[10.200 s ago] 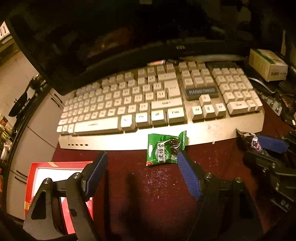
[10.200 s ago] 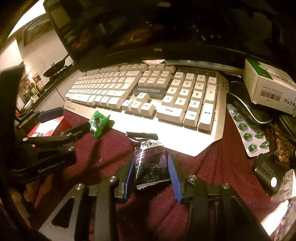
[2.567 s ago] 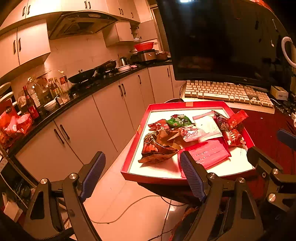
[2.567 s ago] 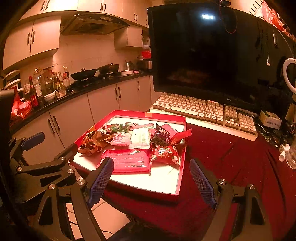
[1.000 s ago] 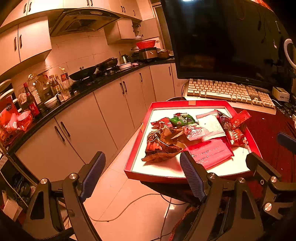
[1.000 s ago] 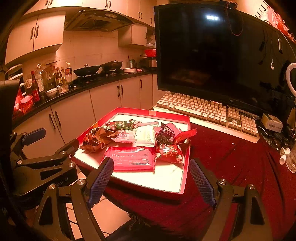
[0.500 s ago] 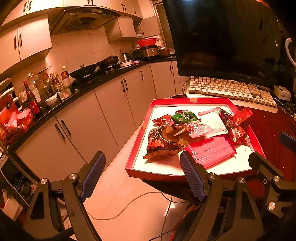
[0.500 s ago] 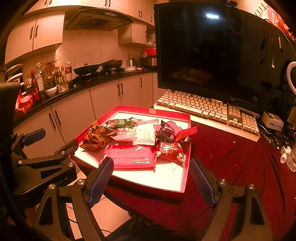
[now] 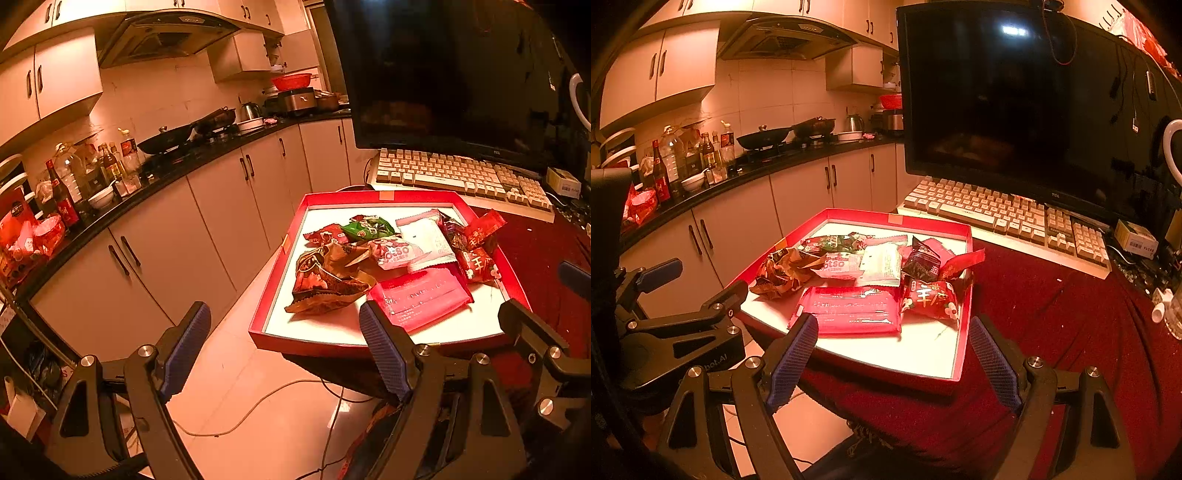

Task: Organize snacks

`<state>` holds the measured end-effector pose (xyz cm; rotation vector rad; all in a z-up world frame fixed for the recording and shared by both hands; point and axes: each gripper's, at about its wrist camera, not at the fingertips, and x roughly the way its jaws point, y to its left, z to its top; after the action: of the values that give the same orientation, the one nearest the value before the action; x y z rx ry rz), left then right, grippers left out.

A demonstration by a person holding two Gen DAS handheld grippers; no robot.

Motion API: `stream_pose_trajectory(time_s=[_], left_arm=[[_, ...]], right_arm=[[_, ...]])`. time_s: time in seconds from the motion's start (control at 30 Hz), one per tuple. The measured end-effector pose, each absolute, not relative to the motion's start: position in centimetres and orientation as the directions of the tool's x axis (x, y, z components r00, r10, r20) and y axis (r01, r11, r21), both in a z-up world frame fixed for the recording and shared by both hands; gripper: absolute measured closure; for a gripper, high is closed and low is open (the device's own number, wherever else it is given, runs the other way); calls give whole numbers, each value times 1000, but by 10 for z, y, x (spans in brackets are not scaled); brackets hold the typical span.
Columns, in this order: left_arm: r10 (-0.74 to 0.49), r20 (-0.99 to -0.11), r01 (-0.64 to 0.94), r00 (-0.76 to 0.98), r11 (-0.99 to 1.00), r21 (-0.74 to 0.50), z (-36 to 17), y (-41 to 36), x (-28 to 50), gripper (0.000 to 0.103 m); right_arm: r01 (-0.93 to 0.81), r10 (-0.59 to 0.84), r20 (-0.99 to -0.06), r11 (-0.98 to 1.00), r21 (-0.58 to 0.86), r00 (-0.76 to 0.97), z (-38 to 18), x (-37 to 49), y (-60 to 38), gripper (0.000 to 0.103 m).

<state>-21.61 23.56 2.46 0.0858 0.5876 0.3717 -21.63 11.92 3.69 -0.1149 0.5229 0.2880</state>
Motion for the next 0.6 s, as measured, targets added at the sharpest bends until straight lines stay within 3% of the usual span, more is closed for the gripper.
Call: stream_pose_trajectory(time_s=[0.6], left_arm=[[360, -531, -313, 767, 933, 179, 23, 236, -215, 20]], right_arm=[[-298, 238, -516, 954, -36, 823, 34, -217, 123, 17]])
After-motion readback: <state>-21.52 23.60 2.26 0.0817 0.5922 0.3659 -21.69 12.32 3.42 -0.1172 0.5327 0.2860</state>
